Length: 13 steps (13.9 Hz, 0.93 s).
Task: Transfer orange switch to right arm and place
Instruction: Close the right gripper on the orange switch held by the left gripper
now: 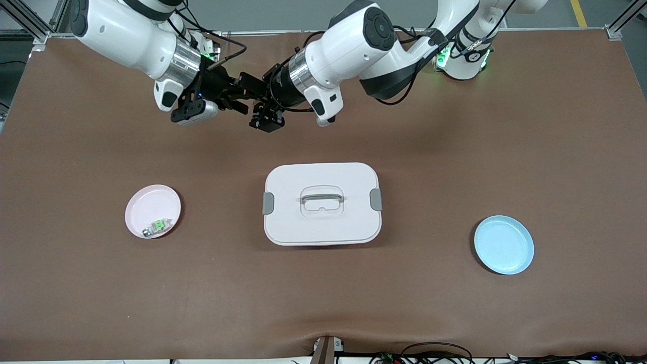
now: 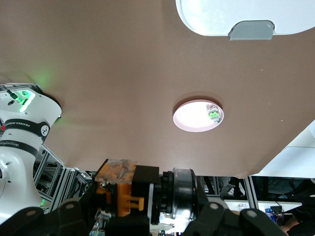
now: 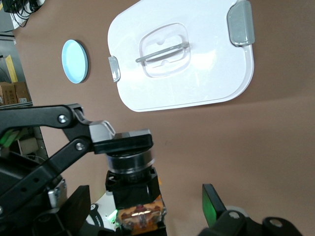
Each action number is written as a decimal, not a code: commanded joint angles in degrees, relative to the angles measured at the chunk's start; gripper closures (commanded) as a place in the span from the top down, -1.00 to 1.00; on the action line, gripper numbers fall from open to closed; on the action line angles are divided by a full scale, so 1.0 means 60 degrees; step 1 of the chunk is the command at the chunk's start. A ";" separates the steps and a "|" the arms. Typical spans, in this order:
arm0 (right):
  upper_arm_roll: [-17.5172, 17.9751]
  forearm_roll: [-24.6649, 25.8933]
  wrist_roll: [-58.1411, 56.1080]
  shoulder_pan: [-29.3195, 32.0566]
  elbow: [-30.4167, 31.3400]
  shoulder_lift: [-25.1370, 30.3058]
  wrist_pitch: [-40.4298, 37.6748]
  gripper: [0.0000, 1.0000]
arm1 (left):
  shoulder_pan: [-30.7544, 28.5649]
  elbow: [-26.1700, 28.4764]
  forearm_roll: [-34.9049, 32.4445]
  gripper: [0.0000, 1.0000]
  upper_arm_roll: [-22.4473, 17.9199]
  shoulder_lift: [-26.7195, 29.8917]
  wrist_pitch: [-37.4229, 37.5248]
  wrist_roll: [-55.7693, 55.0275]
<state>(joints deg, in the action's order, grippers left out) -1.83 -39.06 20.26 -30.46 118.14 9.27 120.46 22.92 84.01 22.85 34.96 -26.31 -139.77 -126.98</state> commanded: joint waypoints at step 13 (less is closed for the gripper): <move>-0.0047 -0.0125 0.0286 -0.0138 0.0116 0.0256 0.0065 -1.00 | -0.0054 -0.0057 -0.0205 -0.12 0.0004 0.0078 -0.0054 -0.0224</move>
<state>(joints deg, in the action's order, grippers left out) -1.73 -39.25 20.52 -30.72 118.17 9.55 120.76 22.98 84.08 22.80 34.99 -26.37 -139.69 -126.98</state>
